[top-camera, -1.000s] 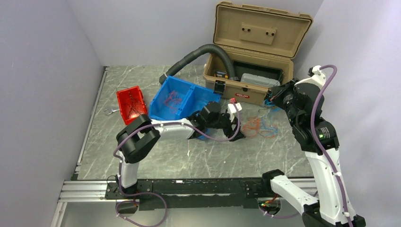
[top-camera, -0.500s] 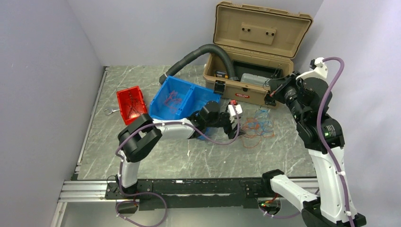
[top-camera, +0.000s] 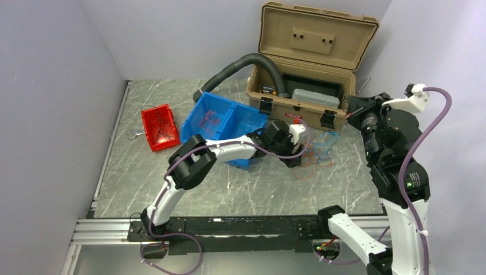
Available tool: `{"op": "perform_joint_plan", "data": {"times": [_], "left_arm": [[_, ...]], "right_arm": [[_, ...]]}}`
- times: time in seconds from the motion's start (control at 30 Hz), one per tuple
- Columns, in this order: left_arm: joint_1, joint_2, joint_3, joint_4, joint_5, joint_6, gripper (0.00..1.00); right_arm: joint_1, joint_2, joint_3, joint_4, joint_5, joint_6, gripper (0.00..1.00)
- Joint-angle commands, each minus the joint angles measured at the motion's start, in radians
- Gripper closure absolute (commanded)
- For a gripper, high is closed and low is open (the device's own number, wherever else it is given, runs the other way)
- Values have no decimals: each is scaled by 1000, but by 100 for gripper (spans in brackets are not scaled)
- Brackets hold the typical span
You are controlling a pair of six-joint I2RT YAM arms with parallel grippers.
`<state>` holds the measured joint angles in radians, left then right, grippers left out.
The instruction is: Untangle the cables
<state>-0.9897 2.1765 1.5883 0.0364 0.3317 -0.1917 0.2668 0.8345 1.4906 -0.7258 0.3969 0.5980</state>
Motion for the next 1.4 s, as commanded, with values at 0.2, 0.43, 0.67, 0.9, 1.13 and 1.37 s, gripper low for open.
{"op": "perform_joint_plan", "data": {"times": [0.2,0.43,0.67,0.9,1.13,1.37], "left_arm": [[-47,164,251,-322,-147,-43,31],[-47,72,167,-311,-161,-11,100],[-47,-324,-101,-239,-155,71,100],[-45,-603,-130,-444,-278,179,100],[-37,-800,-134,-482,-312,257,100],[-36,-817,55,-611,-266,303,100]], "right_arm": [[-2,-11,-35,53,58,17,100],[-2,-31,-108,7,113,50,100],[-2,-47,-281,-131,318,221,100],[-2,-42,-504,-95,252,211,98],[-2,-100,-677,187,-311,-170,6],[20,-185,-880,564,-912,-244,3]]}}
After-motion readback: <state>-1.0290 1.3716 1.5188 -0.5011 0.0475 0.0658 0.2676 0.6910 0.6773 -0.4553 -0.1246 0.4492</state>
